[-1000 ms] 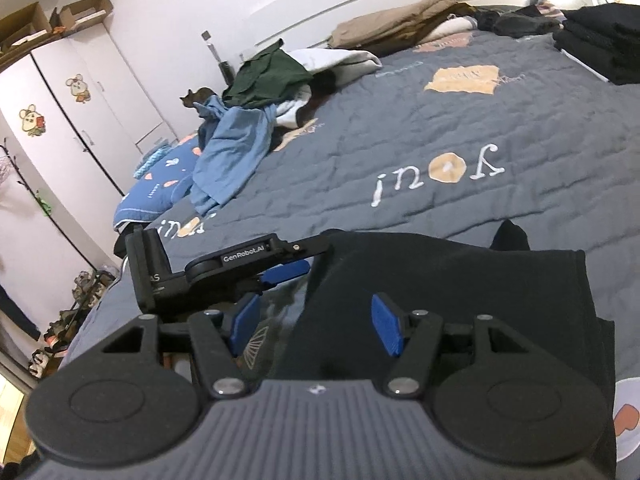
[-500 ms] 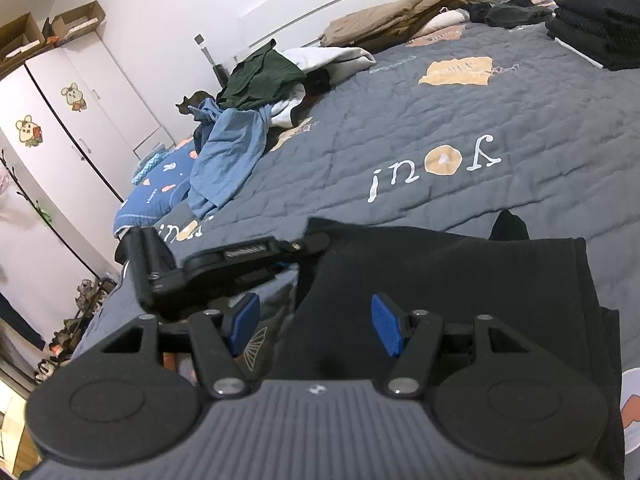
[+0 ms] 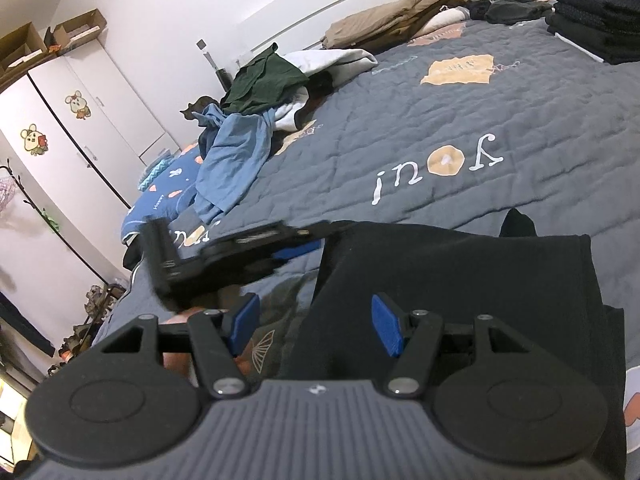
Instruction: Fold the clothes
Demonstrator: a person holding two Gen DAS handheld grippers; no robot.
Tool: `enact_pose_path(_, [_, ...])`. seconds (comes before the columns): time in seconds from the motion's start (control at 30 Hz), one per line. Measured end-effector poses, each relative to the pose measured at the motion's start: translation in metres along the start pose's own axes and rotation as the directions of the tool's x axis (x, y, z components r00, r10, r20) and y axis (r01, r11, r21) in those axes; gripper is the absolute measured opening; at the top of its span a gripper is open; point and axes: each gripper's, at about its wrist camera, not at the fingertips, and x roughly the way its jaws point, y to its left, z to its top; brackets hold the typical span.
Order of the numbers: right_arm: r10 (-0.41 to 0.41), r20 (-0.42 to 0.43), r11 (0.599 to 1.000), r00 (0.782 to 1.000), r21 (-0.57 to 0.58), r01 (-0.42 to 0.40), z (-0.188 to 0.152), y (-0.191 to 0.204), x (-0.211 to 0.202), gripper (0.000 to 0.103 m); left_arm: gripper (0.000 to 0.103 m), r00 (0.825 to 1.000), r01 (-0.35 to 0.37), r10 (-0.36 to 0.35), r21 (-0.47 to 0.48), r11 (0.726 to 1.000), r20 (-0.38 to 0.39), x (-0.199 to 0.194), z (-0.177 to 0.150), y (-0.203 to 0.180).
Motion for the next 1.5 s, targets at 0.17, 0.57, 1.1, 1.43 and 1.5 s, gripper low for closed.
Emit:
enact_pose_path(0.17, [-0.017, 0.019, 0.999, 1.000, 0.031, 0.016, 0.005, -0.007, -0.007, 0.061, 0.032, 1.000, -0.003, 0.003, 0.041, 0.999, -0.022, -0.043, -0.018, -0.022])
enact_pose_path(0.57, [-0.049, 0.055, 0.991, 0.997, 0.130, 0.042, 0.013, -0.042, -0.043, 0.061, 0.047, 0.995, 0.034, -0.022, 0.120, 0.992, -0.100, -0.106, -0.112, -0.094])
enact_pose_path(1.1, [-0.090, -0.016, 0.993, 0.996, 0.076, 0.091, -0.023, -0.039, -0.056, 0.062, 0.057, 0.996, -0.077, 0.081, 0.113, 0.991, -0.030, -0.157, -0.157, -0.102])
enact_pose_path(1.43, [-0.135, -0.069, 0.991, 0.988, -0.033, 0.133, -0.048, -0.029, -0.066, 0.062, 0.062, 0.986, -0.163, 0.165, 0.151, 0.975, -0.001, -0.159, -0.163, -0.113])
enact_pose_path(1.5, [-0.134, -0.065, 0.991, 0.989, -0.020, 0.133, -0.049, -0.031, -0.070, 0.062, 0.063, 0.984, -0.178, 0.180, 0.159, 0.971, 0.001, -0.159, -0.165, -0.116])
